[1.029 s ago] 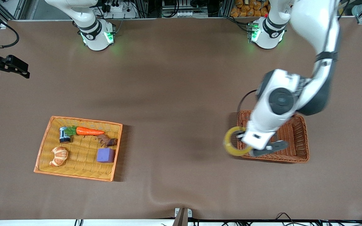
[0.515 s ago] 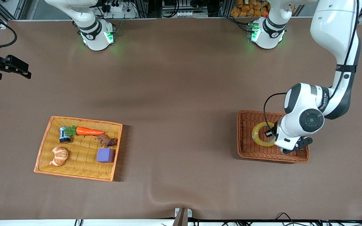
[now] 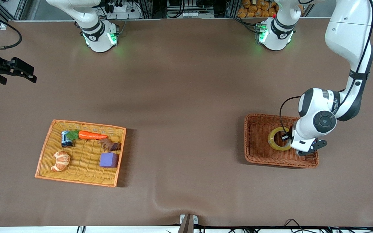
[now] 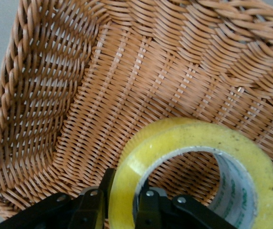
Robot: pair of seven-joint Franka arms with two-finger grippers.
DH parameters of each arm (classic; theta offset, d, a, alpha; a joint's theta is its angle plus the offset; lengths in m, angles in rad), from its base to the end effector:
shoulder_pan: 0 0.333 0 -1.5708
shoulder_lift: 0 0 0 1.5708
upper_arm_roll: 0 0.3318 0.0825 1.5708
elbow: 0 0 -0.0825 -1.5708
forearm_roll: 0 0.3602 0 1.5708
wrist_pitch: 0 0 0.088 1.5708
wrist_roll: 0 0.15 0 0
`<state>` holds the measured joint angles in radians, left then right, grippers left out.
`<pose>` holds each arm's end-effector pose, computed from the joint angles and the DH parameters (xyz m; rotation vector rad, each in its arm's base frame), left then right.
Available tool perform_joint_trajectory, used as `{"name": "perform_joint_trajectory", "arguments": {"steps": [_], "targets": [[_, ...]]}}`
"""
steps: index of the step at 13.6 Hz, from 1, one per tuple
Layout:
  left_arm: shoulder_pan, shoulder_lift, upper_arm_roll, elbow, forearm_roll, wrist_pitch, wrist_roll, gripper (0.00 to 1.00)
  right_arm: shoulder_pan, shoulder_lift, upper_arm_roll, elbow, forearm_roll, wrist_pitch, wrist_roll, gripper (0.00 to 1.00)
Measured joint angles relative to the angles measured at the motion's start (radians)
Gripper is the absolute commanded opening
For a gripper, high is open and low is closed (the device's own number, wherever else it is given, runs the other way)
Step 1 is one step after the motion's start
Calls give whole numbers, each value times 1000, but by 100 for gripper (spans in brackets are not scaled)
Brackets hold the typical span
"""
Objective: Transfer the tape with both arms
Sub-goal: 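Lift the tape with the left gripper and lower it into the basket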
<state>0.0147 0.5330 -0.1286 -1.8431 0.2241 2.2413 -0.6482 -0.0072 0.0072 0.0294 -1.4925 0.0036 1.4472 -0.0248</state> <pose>0.6151 -0.0529 0.2165 -2.9405 -0.5915 0.1203 0.5182 0.0120 0.6177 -3.1358 -0.0743 0.0823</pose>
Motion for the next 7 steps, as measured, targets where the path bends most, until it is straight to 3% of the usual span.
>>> {"name": "perform_joint_trajectory", "arguments": {"steps": [4,7], "targets": [[-12,-98,-29,48,1,-48,0,100,1,-1,-1,-1,1,-9,29,100],[-14,-253,-74,137,1,-242,15,100,5,-1,1,-11,2,-12,53,100]]}}
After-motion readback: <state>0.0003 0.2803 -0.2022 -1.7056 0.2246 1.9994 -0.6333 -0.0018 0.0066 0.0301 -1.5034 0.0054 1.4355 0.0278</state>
